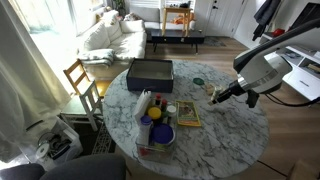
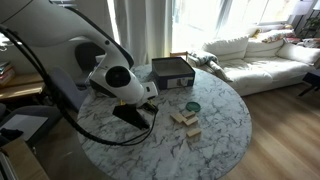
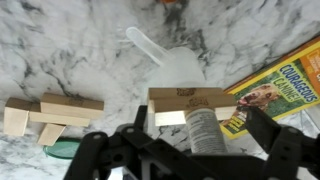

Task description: Pick up the white bottle on the table top and put it on top of the wooden block, pick up the wooden block with a white bottle on top and move it slightly to the right

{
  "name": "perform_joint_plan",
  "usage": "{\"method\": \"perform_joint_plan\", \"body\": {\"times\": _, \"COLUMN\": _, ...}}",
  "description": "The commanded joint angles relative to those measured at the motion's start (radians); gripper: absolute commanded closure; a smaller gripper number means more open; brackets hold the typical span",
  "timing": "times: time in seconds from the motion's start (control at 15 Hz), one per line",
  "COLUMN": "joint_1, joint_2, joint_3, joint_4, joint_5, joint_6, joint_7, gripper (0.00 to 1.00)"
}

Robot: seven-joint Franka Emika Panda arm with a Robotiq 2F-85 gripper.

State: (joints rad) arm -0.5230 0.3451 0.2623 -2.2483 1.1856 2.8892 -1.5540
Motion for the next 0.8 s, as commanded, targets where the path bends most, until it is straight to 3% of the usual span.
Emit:
{"method": "perform_joint_plan", "body": {"times": 0.0, "joint_1": -0.018, "joint_2": 0.018, "joint_3": 0.020, "joint_4": 0.011, "joint_5": 0.063, "joint_6": 0.003, "joint_7": -0.071, "gripper": 0.00}}
{"method": "perform_joint_plan", "body": {"times": 0.73, "joint_1": -0.009, "joint_2": 0.037, "joint_3": 0.024, "joint_4": 0.027, "joint_5": 0.176, "joint_6": 0.039, "joint_7": -0.190, "gripper": 0.00}}
